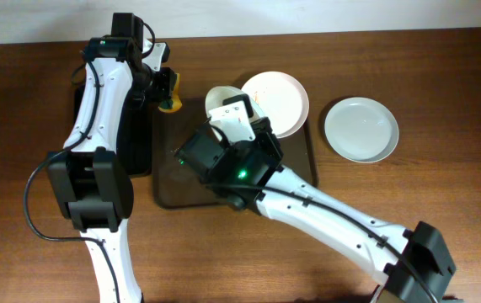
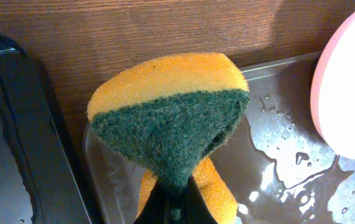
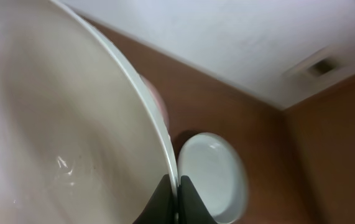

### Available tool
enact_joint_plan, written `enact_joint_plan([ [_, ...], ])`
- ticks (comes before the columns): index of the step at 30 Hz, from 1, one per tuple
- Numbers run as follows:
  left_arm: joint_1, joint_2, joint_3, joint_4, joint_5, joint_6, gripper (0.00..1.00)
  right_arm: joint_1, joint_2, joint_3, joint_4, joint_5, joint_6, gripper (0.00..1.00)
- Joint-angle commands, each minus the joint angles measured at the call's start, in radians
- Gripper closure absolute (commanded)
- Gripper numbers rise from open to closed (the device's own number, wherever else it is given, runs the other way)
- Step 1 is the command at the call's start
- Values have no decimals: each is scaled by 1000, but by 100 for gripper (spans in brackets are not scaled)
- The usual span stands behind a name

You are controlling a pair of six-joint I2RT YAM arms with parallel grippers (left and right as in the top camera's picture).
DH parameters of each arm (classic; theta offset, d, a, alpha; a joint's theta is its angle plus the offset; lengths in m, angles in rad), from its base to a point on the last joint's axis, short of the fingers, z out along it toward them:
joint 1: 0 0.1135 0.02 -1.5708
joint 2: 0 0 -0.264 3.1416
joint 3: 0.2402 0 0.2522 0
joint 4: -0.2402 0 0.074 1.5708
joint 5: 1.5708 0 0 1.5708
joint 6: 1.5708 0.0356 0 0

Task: Clean dirty plates on tray and stack at the side
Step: 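Place the plate onto the first cleaned plate at the right side, then grip the pinkish plate rim with the right gripper and drag it left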

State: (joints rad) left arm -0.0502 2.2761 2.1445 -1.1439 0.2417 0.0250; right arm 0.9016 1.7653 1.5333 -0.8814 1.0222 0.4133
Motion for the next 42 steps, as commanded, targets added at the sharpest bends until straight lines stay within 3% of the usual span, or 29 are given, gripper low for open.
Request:
enact_joint_plan([
  [1,-1,0,-5,2,-3,-11,100,-111,-62,17,-5,-341,37,96],
  [6,-1,0,-5,2,-3,-11,99,-499,-127,17,-22,-876,35,96],
  [9,-1,0,-5,2,-3,-11,99,-765,-124,16,-73,-1072,5,96],
  [14,-1,0,-5,6,-3,-11,100,-1074,-119,3,-132,-1078,-17,96],
  [17,-1,0,-5,6,-3,-11,99,-1173,-90,-20,-120,-1078,-17,96],
  [31,-1,0,-5,14,-3,-11,100,-1191,97,-208,115,-1079,-14,94],
  [36,-1,0,-5,13,-3,-11,100,-1133,109,-208,161,-1079,-17,58],
  [42,-2,0,-5,13,-2,-11,99,-1043,99,-116,165,-1260,-16,56],
])
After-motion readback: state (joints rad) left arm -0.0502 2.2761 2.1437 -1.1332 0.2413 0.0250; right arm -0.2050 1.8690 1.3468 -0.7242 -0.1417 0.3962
